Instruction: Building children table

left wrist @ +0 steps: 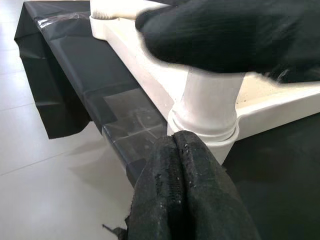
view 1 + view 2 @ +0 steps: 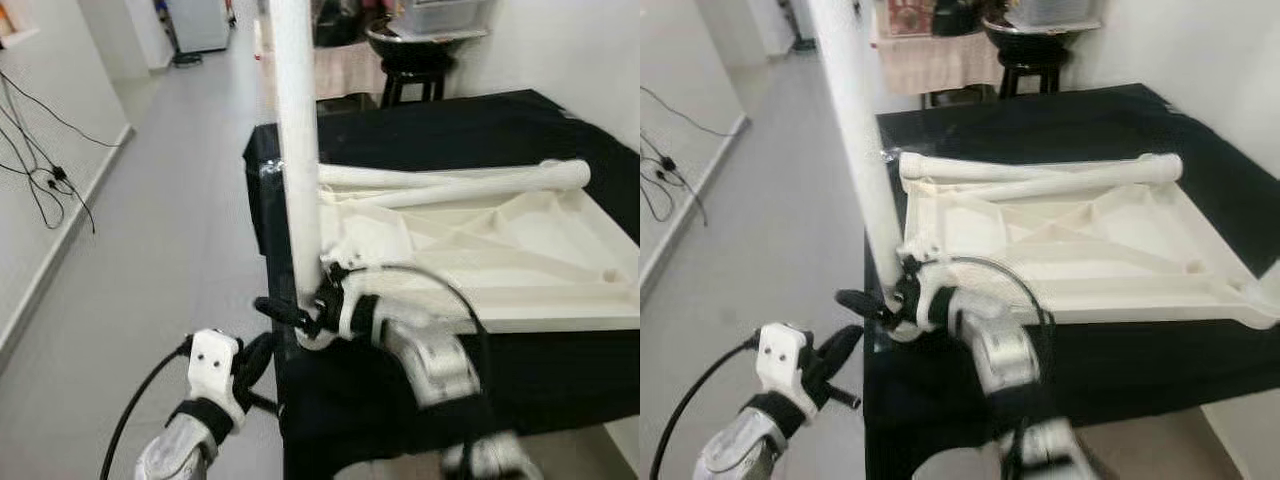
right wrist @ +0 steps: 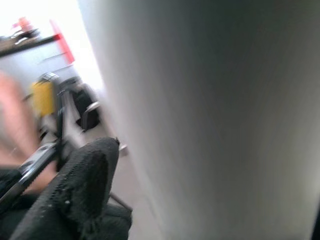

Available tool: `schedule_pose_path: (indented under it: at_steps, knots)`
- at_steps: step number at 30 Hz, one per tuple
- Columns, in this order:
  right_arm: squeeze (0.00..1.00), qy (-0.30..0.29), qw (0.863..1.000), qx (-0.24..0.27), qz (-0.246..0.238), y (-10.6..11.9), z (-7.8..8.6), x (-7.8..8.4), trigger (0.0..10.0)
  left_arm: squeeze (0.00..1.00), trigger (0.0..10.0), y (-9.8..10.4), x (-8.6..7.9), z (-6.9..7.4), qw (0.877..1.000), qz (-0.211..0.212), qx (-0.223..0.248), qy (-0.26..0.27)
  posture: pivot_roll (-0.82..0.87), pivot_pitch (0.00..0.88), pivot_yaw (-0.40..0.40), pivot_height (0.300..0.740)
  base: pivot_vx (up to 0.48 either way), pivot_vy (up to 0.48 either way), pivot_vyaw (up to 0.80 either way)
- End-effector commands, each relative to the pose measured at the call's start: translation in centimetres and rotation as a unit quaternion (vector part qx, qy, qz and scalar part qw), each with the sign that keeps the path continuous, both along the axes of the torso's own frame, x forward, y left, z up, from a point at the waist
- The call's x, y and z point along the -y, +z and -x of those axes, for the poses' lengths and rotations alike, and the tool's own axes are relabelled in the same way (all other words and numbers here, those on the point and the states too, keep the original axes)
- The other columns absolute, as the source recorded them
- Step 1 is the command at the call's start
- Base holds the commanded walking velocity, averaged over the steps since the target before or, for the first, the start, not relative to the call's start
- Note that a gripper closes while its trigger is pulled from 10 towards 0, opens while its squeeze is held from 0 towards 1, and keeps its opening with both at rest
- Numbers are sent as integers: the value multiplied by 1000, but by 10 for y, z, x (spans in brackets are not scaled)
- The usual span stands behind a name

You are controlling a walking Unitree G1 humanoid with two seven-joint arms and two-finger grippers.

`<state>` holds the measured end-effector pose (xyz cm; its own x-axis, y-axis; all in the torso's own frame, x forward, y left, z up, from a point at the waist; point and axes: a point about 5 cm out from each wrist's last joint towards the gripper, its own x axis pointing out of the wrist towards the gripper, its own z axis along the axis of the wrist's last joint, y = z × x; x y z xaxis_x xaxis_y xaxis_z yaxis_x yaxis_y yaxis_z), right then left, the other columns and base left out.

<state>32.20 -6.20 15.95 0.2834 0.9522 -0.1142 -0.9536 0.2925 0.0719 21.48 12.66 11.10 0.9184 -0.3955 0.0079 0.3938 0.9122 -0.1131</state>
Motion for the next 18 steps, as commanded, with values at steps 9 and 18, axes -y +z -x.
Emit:
schedule_pose_path:
  at_steps: [9, 18]
  knots:
    - [0, 108, 994, -24, 18, 2, -17, -21, 4157, 0, 10000, -4, 0, -1, 1000, -4, -8, 6, 77, 19, 24, 740, 0, 0, 0]
    - [0, 46, 998, -27, 27, -6, -32, -2, 0, 0, 10000, -2, 3, 0, 1000, -8, -1, 5, 80, 16, 19, 740, 0, 0, 0]
